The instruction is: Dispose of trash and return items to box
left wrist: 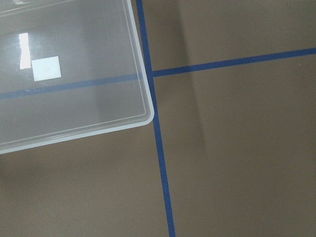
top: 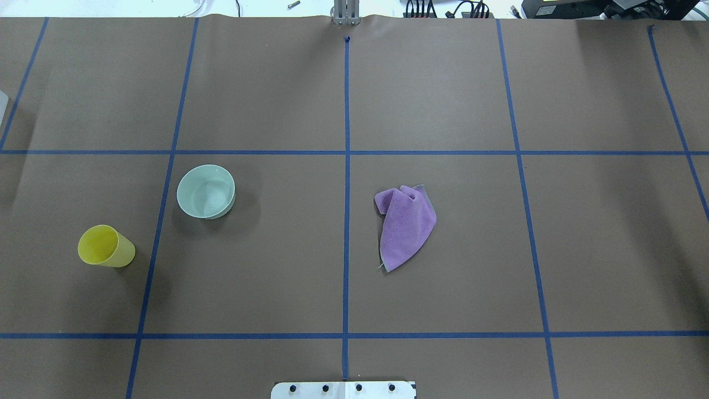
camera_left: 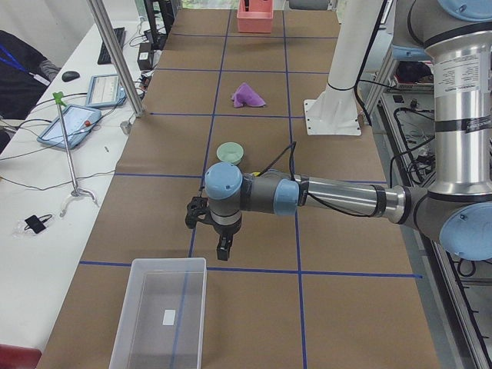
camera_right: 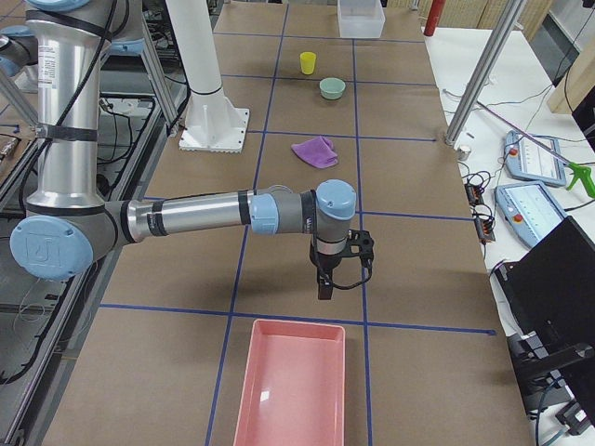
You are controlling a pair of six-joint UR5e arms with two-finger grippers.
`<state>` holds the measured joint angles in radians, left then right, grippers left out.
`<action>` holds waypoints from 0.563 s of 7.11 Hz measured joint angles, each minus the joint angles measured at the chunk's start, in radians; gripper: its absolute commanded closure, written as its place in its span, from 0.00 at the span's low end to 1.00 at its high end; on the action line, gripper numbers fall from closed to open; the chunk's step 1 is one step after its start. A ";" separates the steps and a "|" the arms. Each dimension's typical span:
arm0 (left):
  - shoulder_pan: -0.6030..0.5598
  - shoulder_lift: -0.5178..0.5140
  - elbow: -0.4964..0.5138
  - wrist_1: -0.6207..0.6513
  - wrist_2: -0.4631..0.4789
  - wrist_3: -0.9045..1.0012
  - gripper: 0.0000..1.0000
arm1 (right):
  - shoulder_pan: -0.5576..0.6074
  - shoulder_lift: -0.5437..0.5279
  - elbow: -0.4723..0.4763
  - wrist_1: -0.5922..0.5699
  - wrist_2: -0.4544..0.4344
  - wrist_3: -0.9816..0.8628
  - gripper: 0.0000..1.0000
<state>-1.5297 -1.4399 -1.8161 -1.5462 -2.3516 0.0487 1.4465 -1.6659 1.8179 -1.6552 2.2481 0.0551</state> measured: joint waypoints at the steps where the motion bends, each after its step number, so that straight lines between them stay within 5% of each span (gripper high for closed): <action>1: 0.000 -0.002 -0.003 0.000 -0.001 0.001 0.01 | -0.004 0.000 0.000 0.000 0.001 0.000 0.00; 4: 0.001 -0.027 -0.024 0.000 -0.007 0.006 0.01 | -0.038 0.011 0.001 0.034 0.004 0.000 0.00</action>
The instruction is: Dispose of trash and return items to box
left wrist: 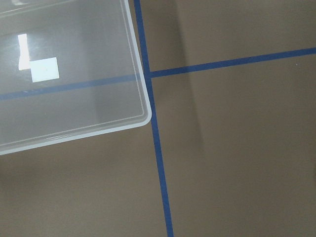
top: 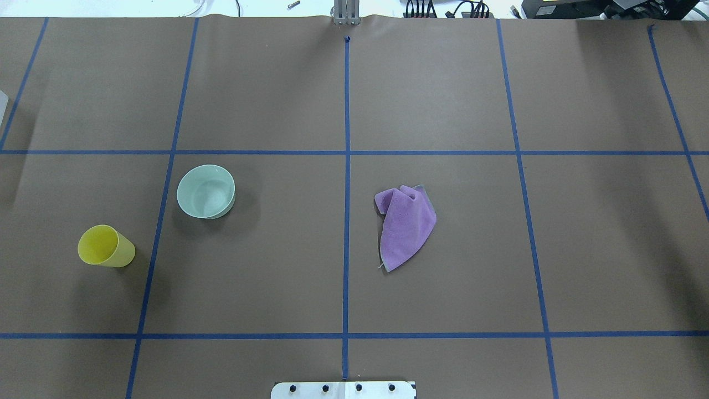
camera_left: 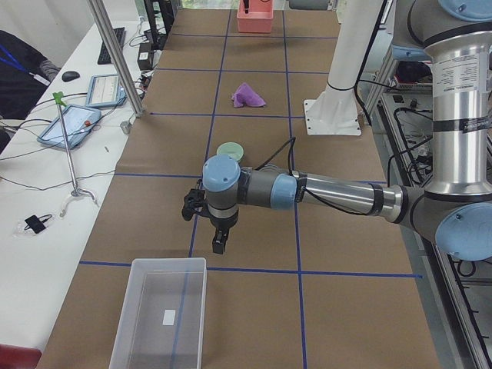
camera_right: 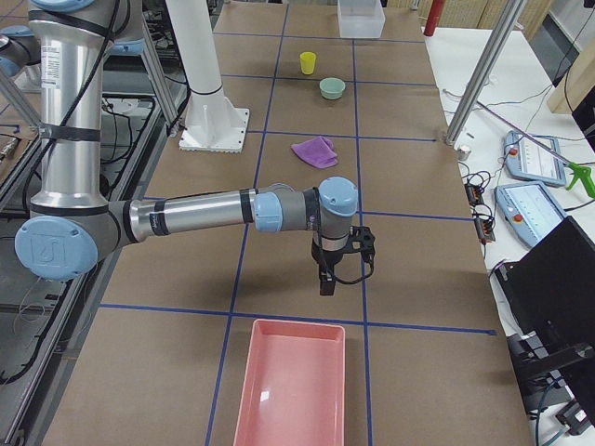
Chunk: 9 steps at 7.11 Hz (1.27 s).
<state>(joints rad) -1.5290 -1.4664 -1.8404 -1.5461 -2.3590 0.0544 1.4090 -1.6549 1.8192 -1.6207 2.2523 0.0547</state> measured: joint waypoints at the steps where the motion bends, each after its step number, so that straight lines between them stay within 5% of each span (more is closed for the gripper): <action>1: 0.001 -0.011 -0.014 -0.002 -0.001 -0.002 0.01 | -0.011 0.000 0.003 0.058 0.010 0.003 0.00; 4: 0.017 -0.095 0.031 -0.015 -0.021 -0.006 0.01 | -0.073 0.023 0.000 0.147 0.023 0.081 0.00; 9: 0.058 -0.093 0.030 -0.091 -0.056 -0.087 0.01 | -0.099 0.036 -0.012 0.152 0.009 0.113 0.00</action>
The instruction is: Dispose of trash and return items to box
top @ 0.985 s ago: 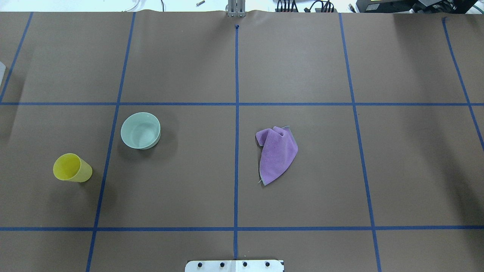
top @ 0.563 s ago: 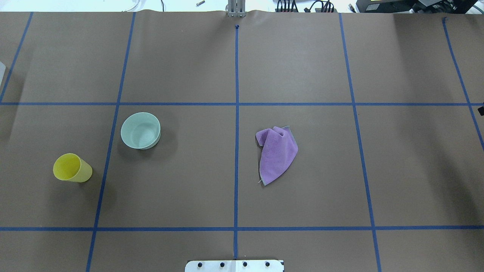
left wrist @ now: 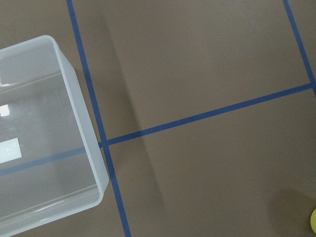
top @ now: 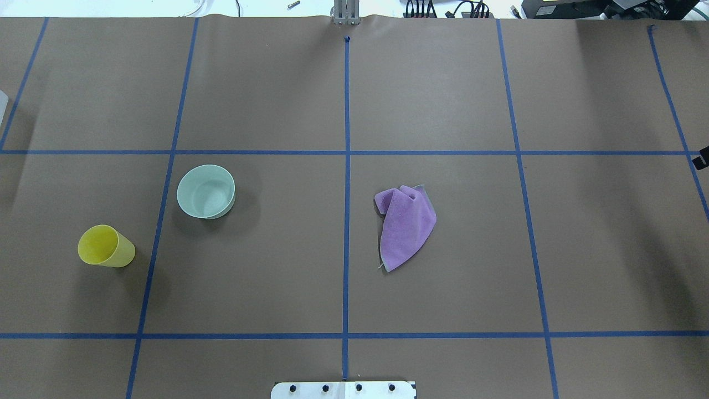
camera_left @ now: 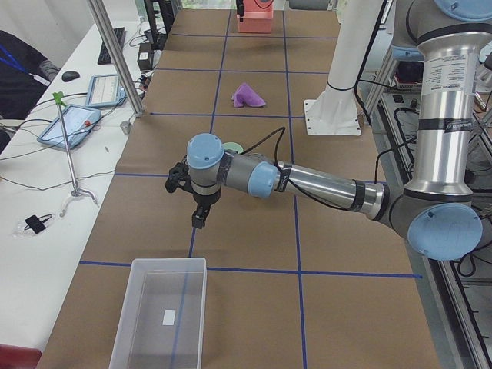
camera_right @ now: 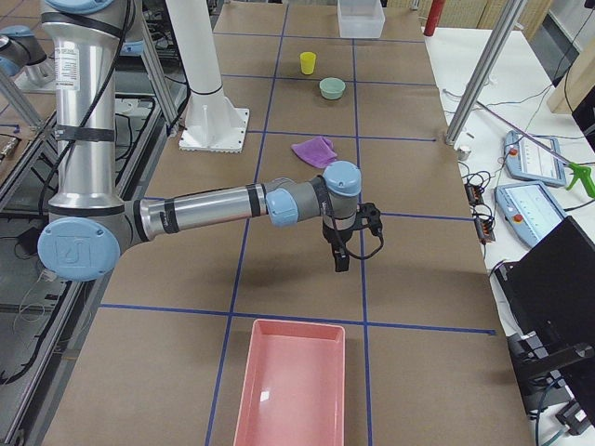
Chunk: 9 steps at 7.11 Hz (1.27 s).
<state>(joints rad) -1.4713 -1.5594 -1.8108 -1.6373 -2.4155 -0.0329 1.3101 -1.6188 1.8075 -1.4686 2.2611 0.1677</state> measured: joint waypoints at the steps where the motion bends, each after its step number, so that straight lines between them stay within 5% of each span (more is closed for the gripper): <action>1: 0.047 0.008 -0.017 -0.005 0.003 -0.071 0.01 | -0.004 0.000 0.000 0.000 0.000 0.007 0.00; 4: 0.244 0.066 -0.151 -0.024 0.016 -0.306 0.02 | -0.013 0.000 0.000 0.001 0.000 0.013 0.00; 9: 0.525 0.124 -0.175 -0.231 0.144 -0.585 0.07 | -0.015 0.000 -0.004 0.000 0.001 0.023 0.00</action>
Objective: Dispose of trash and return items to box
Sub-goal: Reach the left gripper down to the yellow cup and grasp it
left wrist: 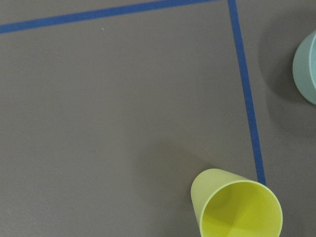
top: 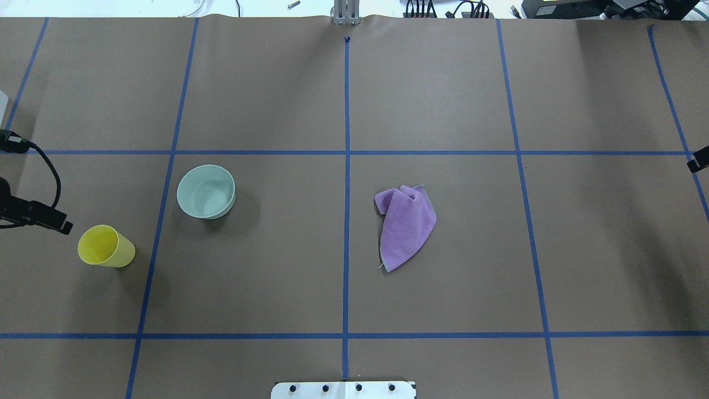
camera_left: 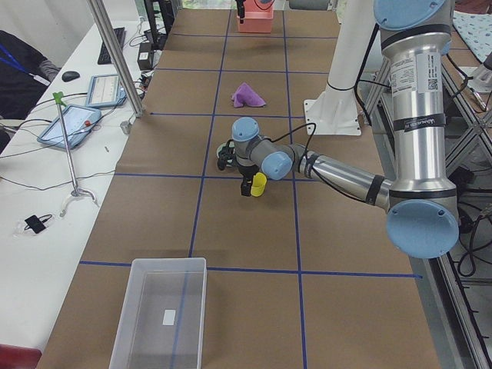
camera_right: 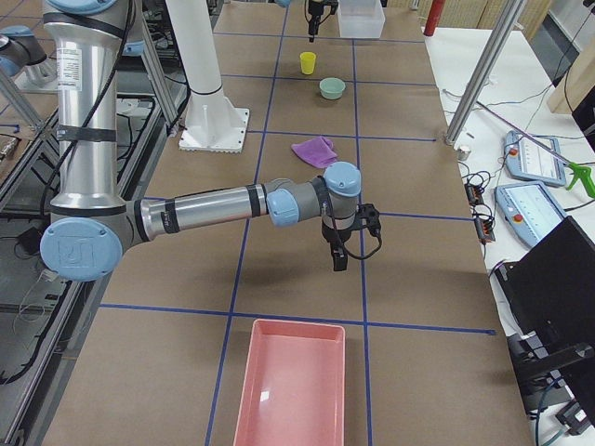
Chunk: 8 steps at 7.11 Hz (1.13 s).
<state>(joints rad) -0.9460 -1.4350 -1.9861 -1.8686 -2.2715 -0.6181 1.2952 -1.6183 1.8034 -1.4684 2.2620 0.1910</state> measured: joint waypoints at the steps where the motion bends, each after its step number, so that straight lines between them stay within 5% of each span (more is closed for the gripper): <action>1: 0.016 0.000 0.002 -0.004 0.005 -0.003 0.13 | -0.001 0.000 -0.001 0.000 0.000 0.003 0.00; 5: 0.046 -0.047 0.063 -0.007 0.007 -0.005 0.22 | -0.010 0.005 -0.005 0.000 -0.001 0.005 0.00; 6: 0.056 -0.070 0.087 -0.007 0.007 -0.006 0.50 | -0.011 0.006 -0.008 0.000 -0.001 0.005 0.00; 7: 0.068 -0.084 0.102 -0.007 0.006 -0.007 0.93 | -0.013 0.007 -0.011 0.000 -0.001 0.006 0.00; 8: 0.078 -0.089 0.108 -0.007 0.004 -0.008 1.00 | -0.015 0.007 -0.012 0.000 -0.001 0.006 0.00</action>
<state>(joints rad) -0.8675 -1.5238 -1.8780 -1.8760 -2.2676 -0.6260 1.2805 -1.6112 1.7911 -1.4680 2.2611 0.1974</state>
